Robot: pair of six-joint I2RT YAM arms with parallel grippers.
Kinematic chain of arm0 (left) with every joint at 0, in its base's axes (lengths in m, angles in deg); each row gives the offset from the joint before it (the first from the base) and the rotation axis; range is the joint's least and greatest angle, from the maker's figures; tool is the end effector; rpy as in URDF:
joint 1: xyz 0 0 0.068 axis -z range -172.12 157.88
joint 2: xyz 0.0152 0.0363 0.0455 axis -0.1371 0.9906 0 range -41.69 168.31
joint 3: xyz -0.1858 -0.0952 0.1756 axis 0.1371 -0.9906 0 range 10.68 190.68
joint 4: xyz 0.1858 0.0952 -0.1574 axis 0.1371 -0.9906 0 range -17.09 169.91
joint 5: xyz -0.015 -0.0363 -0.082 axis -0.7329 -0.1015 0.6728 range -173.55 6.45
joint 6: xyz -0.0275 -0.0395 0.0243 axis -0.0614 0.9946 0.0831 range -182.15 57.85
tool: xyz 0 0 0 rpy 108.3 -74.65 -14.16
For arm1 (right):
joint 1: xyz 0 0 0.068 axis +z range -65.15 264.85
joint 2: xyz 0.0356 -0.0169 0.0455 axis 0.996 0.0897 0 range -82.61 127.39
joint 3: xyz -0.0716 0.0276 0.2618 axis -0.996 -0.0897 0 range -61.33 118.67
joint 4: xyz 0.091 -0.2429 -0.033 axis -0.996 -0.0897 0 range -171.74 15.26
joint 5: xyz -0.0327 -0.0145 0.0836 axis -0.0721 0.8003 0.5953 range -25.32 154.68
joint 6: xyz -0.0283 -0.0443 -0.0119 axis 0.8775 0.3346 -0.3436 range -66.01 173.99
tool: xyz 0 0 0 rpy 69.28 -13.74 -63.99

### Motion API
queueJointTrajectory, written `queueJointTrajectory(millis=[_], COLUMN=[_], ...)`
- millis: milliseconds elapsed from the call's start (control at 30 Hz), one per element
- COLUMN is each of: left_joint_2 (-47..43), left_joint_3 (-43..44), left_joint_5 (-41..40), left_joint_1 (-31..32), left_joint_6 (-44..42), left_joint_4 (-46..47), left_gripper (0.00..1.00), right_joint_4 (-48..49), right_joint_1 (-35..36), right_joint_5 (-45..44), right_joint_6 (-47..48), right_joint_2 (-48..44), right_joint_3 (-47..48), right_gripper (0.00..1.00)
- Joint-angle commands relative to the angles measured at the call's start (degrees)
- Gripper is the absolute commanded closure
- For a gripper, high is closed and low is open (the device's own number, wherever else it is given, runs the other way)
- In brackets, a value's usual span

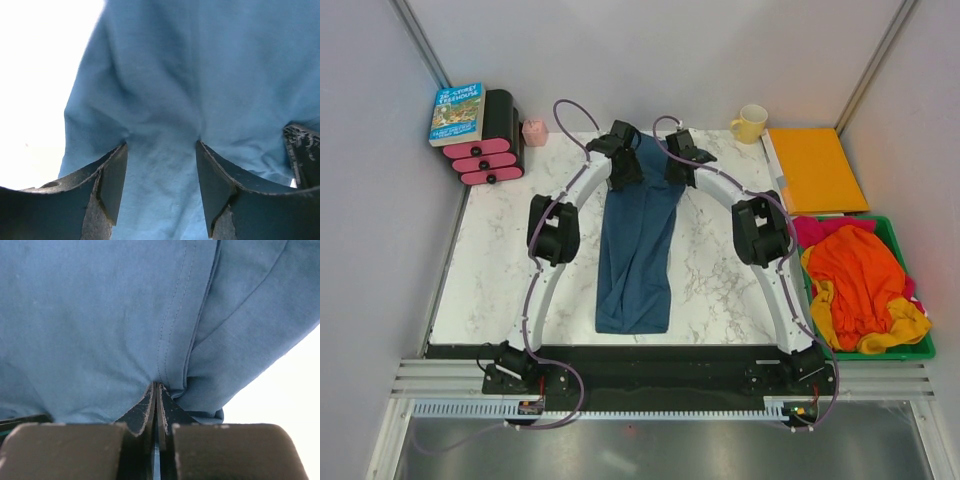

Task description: Fold and stack the t-shirts

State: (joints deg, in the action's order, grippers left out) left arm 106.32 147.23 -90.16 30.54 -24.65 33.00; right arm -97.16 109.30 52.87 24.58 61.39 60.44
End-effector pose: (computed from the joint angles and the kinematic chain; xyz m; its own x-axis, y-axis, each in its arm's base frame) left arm 0.5122 -0.2094 0.1703 -0.8224 -0.3119 -0.4757 -0.2189 0.9454 -0.2414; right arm 0.5133 0.2254 0.1550 -0.6911 0.2138 -0.6904 0.0767 0.9715 0.2241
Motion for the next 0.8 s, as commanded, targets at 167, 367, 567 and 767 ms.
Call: queueJointTrajectory(millis=[167,367,567,767], left_joint_2=[4.3,-7.8,-31.9,-57.0], left_joint_3=[6.2,-1.8,-22.5,-60.8], left_joint_5=[5.8,3.3,-3.2,-11.9], left_joint_1=[-3.2,-1.7,3.3,9.9], left_joint_6=[-3.3,-3.0,-2.8,5.4], left_joint_4=[-0.5,5.7,11.0,19.5], left_gripper=[0.36,0.3,0.25,0.28], right_joint_4=[-6.9,8.7,13.4,17.0], right_joint_1=[-3.3,-1.0,3.5,13.1], right_joint_5=[3.6,5.0,-0.5,-11.3], right_joint_6=[1.5,4.2,4.8,1.0], right_joint_2=[8.7,-8.1,-29.6,-48.7], right_joint_3=[14.9,-3.4,-23.2,-52.9], right_gripper=[0.85,0.63,0.26,0.28])
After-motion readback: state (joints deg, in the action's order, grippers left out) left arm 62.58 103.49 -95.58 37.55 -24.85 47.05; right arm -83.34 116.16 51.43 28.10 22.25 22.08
